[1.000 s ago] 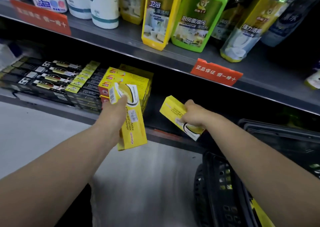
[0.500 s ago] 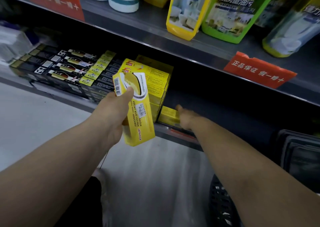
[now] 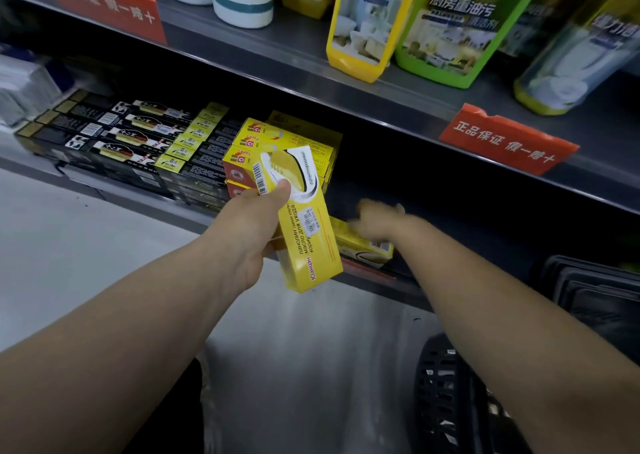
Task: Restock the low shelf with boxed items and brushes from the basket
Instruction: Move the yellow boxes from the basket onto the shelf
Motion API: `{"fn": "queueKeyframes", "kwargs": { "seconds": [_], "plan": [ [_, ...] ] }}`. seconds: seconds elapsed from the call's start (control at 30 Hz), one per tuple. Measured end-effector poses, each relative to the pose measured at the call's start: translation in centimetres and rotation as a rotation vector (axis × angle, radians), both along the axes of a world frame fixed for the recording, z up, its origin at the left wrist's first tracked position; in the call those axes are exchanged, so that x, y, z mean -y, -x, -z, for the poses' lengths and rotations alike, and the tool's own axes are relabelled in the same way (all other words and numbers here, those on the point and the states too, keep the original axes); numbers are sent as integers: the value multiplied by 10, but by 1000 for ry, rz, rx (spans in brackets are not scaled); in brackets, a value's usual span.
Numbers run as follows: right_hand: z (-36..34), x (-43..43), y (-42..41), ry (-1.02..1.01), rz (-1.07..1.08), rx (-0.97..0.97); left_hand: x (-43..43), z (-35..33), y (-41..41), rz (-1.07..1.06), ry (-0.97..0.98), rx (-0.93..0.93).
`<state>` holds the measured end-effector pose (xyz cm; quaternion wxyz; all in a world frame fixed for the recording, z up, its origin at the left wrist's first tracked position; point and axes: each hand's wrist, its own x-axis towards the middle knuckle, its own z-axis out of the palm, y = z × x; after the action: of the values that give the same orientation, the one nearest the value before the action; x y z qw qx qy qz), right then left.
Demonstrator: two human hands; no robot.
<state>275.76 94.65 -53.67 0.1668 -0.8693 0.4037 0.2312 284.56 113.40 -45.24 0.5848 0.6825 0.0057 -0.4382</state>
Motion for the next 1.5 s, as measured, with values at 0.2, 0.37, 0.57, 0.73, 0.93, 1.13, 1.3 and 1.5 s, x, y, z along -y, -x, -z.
{"fn": "queueKeyframes", "kwargs": {
  "seconds": [0.2,0.37,0.57,0.73,0.93,1.13,1.3,1.5],
  "plan": [
    [-83,-44,22,-862,296,622,7,-3,13,127,135,-109],
    [-89,-46,43,-824,296,802,12,-5,23,367,141,-5],
    [-109,-21,64,-548,-30,664,9,-4,18,742,-57,281],
    [-101,-2,96,-660,141,643,7,2,13,980,-265,301],
    [-90,-6,85,-362,-210,288,16,3,20,905,-302,496],
    [-71,36,81,-188,-50,53,21,5,3,647,-141,606],
    [-19,60,55,31,167,-112,19,12,-7,662,-191,719],
    [38,54,32,-74,45,-161,20,17,-12,710,-199,731]
  ]
}}
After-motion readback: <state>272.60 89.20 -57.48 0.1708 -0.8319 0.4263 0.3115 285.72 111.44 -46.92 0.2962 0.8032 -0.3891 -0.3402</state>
